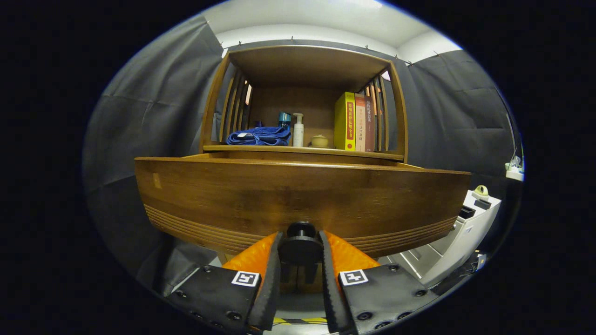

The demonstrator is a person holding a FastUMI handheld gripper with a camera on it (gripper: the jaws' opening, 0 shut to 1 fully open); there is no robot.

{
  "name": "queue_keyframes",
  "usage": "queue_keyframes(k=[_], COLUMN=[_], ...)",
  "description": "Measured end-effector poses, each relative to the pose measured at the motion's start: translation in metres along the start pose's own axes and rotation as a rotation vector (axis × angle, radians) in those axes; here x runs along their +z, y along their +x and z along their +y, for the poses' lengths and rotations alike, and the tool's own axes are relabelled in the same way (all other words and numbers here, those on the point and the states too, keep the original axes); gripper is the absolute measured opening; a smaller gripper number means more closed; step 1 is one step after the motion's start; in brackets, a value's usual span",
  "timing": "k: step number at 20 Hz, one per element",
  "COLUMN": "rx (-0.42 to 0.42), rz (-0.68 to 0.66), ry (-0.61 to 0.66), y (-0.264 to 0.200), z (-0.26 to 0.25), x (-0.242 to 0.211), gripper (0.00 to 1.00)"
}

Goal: Pull open the drawer, take out the items inside it, and place them on the countertop above the cabinet.

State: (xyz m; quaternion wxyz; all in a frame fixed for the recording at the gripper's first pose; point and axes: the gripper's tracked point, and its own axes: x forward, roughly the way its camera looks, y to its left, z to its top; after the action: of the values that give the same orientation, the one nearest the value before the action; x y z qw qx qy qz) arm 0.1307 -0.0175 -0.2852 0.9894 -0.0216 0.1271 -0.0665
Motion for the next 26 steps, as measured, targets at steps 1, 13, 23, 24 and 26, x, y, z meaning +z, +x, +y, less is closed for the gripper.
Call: queue_keyframes(k=[1, 13, 23, 24, 26], rx=[0.004, 0.034, -0.125, -0.146, -0.192], rz=[-0.004, -0.109, 0.238, 0.329, 0.515], ry=[-0.008, -0.023, 0.121, 0.131, 0.107], y=[0.0, -0.043, 0.068, 0.081, 0.097], z=[0.001, 0.024, -0.028, -0.034, -0.046], x=[0.001, 0.113, 0.239, 0.227, 0.193], gripper=[0.51, 0.98, 0.98, 0.98, 0.99])
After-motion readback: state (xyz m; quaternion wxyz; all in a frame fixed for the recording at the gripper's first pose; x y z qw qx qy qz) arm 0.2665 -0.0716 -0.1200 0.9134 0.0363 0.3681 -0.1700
